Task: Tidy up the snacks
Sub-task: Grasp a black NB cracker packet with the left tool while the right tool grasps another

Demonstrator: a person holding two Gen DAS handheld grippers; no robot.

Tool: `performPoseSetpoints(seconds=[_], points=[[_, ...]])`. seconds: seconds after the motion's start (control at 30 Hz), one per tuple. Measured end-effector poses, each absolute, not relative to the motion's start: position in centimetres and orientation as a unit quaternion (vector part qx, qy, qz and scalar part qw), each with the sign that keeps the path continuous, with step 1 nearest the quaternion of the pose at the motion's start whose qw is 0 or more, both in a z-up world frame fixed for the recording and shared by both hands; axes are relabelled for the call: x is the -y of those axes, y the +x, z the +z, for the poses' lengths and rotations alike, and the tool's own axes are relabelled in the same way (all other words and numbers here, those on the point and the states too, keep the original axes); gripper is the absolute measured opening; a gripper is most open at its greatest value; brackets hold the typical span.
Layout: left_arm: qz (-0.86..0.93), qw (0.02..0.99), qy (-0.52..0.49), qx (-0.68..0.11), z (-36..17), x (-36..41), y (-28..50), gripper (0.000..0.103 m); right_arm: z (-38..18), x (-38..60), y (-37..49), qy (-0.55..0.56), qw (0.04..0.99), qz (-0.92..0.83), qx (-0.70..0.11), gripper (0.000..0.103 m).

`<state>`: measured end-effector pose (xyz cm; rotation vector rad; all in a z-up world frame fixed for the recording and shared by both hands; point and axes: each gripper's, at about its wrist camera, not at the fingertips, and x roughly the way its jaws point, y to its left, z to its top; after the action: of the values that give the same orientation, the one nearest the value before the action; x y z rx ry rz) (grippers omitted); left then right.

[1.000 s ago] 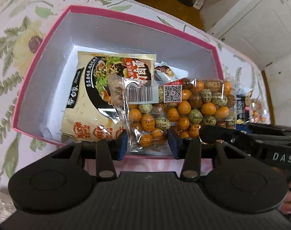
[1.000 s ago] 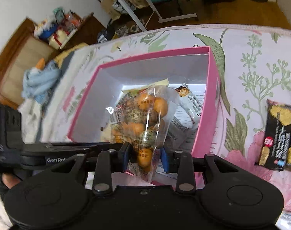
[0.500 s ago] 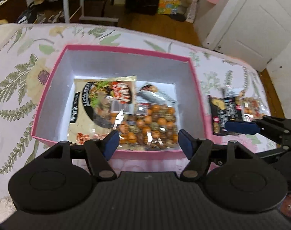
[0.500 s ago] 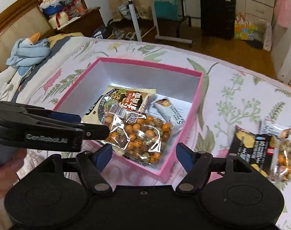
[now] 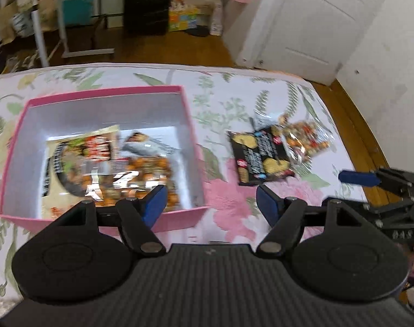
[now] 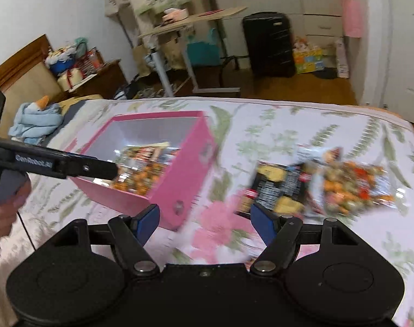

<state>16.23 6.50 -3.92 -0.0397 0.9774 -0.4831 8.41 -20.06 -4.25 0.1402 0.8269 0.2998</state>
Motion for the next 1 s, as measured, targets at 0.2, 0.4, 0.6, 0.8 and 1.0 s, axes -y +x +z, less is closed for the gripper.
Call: performPoseSetpoints(seconds=[0.2, 0.4, 0.6, 0.8, 1.0], points=[[-0.267, 0.840, -0.009, -0.472, -5.3, -1.3, 16.4, 0.067, -6.2, 22.3, 8.3, 0.022, 0.916, 0.119, -0.384, 0.075], [-0.252, 0.845, -0.005, -0.472, -8.7, 3.7, 18.8, 0.061, -10.7, 23.5, 11.0, 0.032, 0.902, 0.111, -0.416, 0.050], [-0.217, 0.854, 0.009, -0.473, -12.9, 7.7, 22.0, 0.061, -15.2, 27.0, 14.2, 0.157, 0.884, 0.085, -0.433, 0.051], [-0.210, 0.849, 0.049, -0.483, -16.9, 10.1, 24.5, 0.062, -18.2, 27.4, 16.1, 0.219, 0.870, 0.082, -0.433, 0.051], [-0.190, 0.847, 0.043, -0.494, -18.2, 10.2, 23.9, 0.064, -18.3, 27.2, 15.0, 0.234, 0.866, 0.104, -0.429, 0.023]])
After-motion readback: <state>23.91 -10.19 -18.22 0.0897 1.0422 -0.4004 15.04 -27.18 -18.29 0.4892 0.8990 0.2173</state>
